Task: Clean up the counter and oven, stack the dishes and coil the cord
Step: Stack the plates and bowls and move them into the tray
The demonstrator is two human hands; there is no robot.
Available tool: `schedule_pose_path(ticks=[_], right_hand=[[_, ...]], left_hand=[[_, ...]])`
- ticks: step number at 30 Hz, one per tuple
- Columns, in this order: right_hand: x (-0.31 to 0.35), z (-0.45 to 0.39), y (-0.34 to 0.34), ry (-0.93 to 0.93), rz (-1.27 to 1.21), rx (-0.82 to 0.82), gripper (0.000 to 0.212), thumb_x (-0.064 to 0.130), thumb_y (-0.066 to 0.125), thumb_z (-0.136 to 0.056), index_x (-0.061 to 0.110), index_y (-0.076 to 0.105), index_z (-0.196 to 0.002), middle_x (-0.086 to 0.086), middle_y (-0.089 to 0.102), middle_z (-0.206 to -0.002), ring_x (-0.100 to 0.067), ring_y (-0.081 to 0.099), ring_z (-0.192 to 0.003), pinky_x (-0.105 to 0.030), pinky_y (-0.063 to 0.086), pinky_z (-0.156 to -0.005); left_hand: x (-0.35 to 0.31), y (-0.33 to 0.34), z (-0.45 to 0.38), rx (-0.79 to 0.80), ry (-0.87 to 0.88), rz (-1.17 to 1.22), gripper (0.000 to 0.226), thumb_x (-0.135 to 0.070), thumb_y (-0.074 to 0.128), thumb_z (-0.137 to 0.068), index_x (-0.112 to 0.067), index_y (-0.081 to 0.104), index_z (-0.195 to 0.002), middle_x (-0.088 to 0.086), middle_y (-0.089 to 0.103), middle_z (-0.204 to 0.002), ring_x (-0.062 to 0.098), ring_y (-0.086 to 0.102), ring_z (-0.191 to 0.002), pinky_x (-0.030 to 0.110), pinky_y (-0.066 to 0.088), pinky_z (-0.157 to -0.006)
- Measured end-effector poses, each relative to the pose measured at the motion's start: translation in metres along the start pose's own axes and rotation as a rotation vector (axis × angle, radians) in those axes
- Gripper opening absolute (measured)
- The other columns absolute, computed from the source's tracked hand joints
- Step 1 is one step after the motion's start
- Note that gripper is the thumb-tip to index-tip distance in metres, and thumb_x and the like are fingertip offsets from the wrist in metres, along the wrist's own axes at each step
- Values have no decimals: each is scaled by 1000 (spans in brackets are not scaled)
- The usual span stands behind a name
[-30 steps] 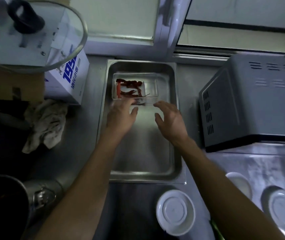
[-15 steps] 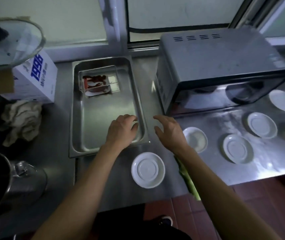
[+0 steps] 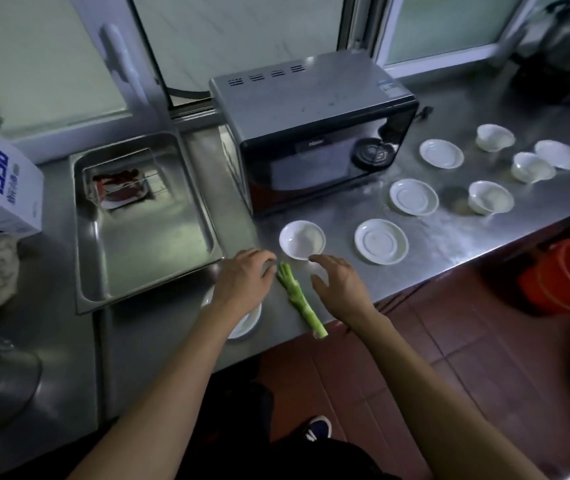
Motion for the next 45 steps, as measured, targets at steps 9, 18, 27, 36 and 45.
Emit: schedule_pose_path(ticks=[9, 18, 27, 36, 45], right_hand=[[-51, 23, -37, 107, -35, -39, 42, 16, 65, -90, 13, 61, -132, -8, 63, -131, -30, 57, -120, -43, 46, -101], [-90, 14, -44, 202, -30, -34, 43, 17, 65, -91, 15, 60, -133, -8, 63, -132, -29, 55, -121, -44, 47, -98], [-130, -27, -47, 251, 30, 16, 40, 15, 67, -90, 15, 63, -130, -4, 65, -131, -28, 58, -120, -44, 48, -100], [-138, -64, -46, 230, -5, 2, 39, 9, 69, -89, 9, 64, -128, -8, 66, -129, -32, 59, -119, -47, 50, -97], [-202, -49, -97, 307, -48, -16, 41, 15, 66, -92, 12, 61, -132, -8, 64, -132, -30, 57, -120, -41, 46, -100]], left_hand=[[-52, 43, -14, 152, 81, -99, 39, -33, 60, -94, -23, 56, -131, -6, 57, -132, 22, 55, -116, 39, 47, -93], [-59, 86, -64, 199, 140, -186, 54, -38, 67, -86, -19, 49, -134, 1, 44, -144, 30, 41, -130, 47, 50, -86], [-27, 148, -135, 357, -18, -250, 92, -56, 66, -84, -30, 15, -156, 10, 3, -165, 36, -5, -151, 59, 20, -115], [-18, 164, -154, 384, -93, -296, 90, -55, 70, -76, -40, 20, -150, 5, 14, -159, 34, 12, -145, 59, 32, -107], [-109, 180, -190, 328, 9, -239, 87, -60, 71, -71, -39, 30, -145, 0, 24, -148, 30, 22, -134, 58, 38, -101]])
Point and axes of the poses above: each hand's wrist, its own z-axis away from the middle knuckle, its own y-axis out of the palm, x = y × z, the point moved 7 cm from there along -z, towards the middle knuckle
